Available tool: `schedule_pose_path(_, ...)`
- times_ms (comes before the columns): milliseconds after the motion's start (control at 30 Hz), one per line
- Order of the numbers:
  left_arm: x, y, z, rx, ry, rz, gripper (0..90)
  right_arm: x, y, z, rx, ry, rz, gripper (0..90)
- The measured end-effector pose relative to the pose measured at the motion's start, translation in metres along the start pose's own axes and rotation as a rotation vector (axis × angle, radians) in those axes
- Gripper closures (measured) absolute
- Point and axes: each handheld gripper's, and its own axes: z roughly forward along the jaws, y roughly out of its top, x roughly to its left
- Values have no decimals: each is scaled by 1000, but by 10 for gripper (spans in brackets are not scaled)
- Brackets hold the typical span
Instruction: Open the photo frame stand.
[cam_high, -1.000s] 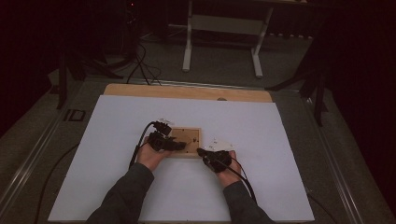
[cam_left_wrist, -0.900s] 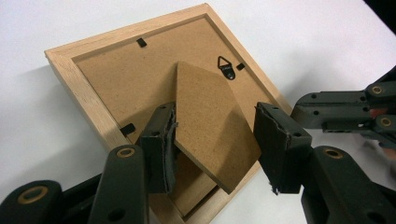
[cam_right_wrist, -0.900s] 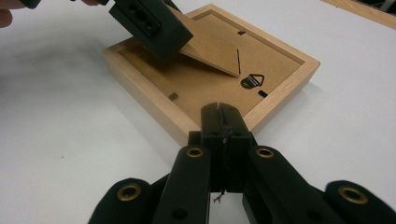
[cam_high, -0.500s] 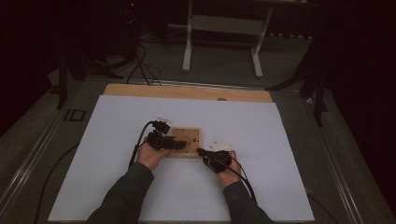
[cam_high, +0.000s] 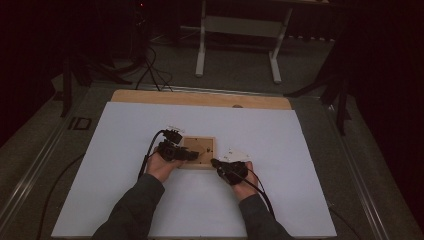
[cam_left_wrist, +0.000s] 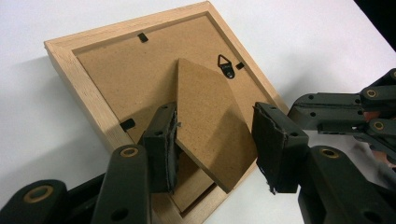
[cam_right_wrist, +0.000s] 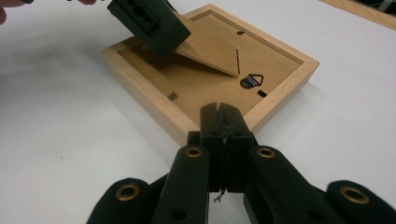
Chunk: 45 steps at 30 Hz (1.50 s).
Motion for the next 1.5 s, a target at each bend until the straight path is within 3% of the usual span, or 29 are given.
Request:
schedule_pose_path(133, -5, 0, 1, 4, 41, 32, 532, 0, 0, 0, 2, 6, 3, 876)
schedule_pose_path(333, -9, -1, 1, -7, 70, 54, 532, -3, 1, -1, 10, 8, 11, 825)
schedule_pose_path(667, -20, -3, -1, -25, 124, 133, 532, -10, 6, -10, 7, -3, 35, 729)
schedule_pose_path(1167, -37, -8, -5, -57, 193, 242, 530, -18, 22, -23, -27, -25, 44, 690)
schedule_pose_path(1500, -45, -14, -8, -77, 229, 283, 530, -24, 28, -28, -44, -36, 54, 685)
